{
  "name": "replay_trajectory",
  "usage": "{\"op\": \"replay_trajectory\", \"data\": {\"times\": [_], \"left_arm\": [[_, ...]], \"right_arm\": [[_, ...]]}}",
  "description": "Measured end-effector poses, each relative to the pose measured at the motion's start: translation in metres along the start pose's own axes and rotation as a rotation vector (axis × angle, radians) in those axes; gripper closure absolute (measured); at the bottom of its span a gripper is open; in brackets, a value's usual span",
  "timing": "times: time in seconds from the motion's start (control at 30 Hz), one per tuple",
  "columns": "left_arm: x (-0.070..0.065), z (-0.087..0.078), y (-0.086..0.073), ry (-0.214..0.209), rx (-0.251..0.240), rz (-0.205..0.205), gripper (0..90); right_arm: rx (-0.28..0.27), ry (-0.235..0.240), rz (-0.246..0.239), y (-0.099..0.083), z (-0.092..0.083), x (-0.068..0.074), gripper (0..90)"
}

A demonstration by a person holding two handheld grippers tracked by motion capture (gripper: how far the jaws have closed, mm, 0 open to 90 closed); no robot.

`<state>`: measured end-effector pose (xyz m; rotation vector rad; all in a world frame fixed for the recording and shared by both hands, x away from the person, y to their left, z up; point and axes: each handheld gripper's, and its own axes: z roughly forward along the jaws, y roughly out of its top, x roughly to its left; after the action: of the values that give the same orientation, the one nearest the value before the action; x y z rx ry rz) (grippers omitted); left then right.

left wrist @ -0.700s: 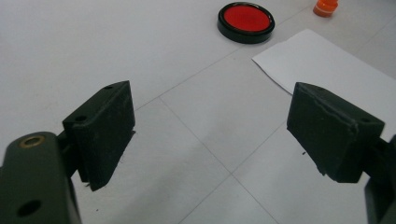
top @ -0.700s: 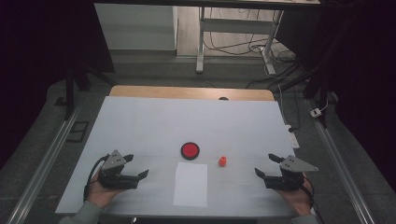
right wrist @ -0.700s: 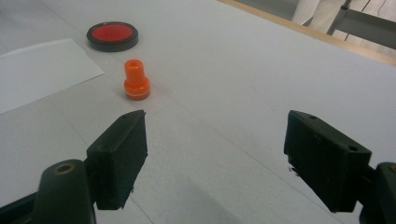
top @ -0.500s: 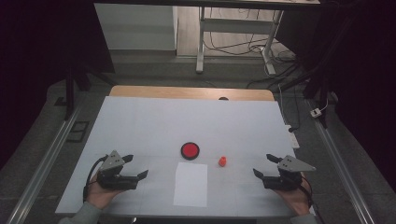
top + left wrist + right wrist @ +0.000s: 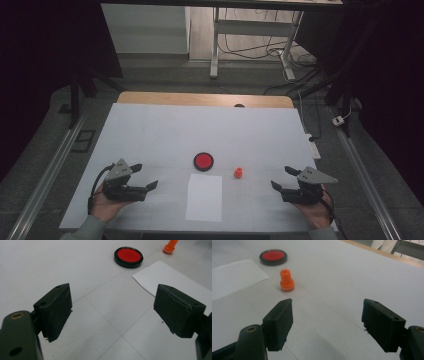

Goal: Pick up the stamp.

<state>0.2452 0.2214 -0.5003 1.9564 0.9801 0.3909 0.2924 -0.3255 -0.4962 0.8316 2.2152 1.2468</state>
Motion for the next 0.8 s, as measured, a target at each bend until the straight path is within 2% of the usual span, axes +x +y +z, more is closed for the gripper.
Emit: {"op": "replay_trajectory", "data": {"times": [0.1, 0.27, 0.4, 0.57, 0.8], "left_arm": [[0.001, -0.003, -0.002, 0.006, 0.003, -0.007, 15.8], [0.001, -0.008, -0.005, 0.016, -0.008, -0.021, 16.0], [-0.001, -0.011, -0.006, 0.019, -0.011, -0.009, 16.2], [-0.002, -0.01, -0.009, 0.013, -0.007, -0.017, 16.5], [-0.005, -0.008, -0.008, 0.002, -0.006, 0.002, 16.8]], "right_arm": [[-0.023, 0.001, 0.017, 0.005, -0.001, -0.005, 25.5], [-0.026, 0.005, 0.02, 0.007, 0.0, -0.006, 26.8], [-0.02, 0.018, 0.009, 0.01, 0.003, -0.003, 27.5], [-0.023, 0.031, 0.006, 0.014, 0.005, 0.002, 28.0], [-0.028, 0.046, -0.003, 0.023, 0.008, 0.009, 28.6]]}}
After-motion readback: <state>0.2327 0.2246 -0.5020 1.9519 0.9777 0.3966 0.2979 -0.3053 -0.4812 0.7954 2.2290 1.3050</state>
